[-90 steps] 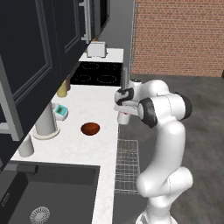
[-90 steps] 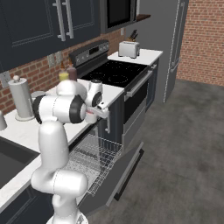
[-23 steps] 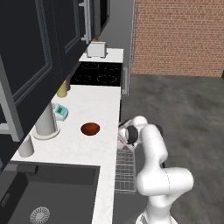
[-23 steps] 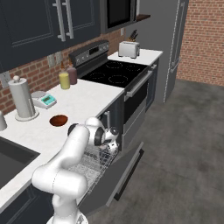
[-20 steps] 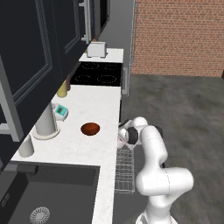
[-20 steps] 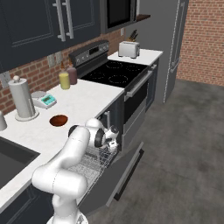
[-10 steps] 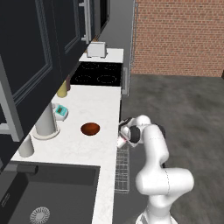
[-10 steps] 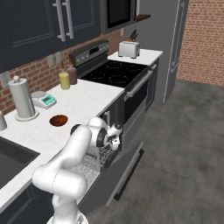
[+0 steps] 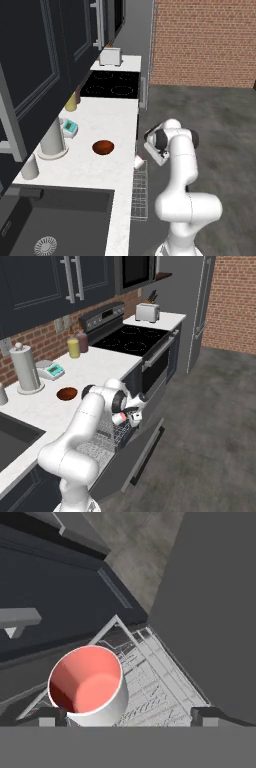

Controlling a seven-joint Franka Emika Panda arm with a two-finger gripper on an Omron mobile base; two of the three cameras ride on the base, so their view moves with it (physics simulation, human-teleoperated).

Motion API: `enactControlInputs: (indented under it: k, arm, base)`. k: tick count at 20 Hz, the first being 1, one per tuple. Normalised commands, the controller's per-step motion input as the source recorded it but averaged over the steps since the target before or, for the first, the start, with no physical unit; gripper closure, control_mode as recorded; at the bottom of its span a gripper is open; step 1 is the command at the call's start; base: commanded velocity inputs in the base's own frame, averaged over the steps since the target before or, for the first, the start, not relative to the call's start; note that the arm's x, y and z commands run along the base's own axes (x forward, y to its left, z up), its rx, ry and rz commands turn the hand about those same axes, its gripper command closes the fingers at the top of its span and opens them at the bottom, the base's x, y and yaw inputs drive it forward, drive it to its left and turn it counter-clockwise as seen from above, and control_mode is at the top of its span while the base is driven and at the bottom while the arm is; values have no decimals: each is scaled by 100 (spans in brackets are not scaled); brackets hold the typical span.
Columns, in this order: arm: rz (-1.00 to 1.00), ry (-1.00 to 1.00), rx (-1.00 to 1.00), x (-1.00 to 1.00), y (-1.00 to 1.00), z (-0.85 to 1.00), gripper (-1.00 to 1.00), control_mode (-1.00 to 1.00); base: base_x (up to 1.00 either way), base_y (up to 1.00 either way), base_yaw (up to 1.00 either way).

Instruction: Pick up the cup and bowl from the counter, place them in the dishwasher, and close the dishwasher door.

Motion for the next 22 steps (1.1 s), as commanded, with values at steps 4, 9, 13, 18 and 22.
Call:
enactControlInputs:
  k: [4, 9, 13, 18, 22]
  arm:
    - [0, -7, 10, -81, -1, 69, -100, -100]
    - [0, -16, 9, -97, 4, 87, -100, -100]
    - [0, -22, 2, -97, 29, 100, -100, -100]
    - [0, -24, 0, -69, 33, 100, -100, -100]
    - [0, -9, 0, -7, 7, 100, -100, -100]
  base:
    - [0, 0, 0]
    - [0, 0, 0]
    - [0, 0, 0]
    - [0, 0, 0]
    - [0, 0, 0]
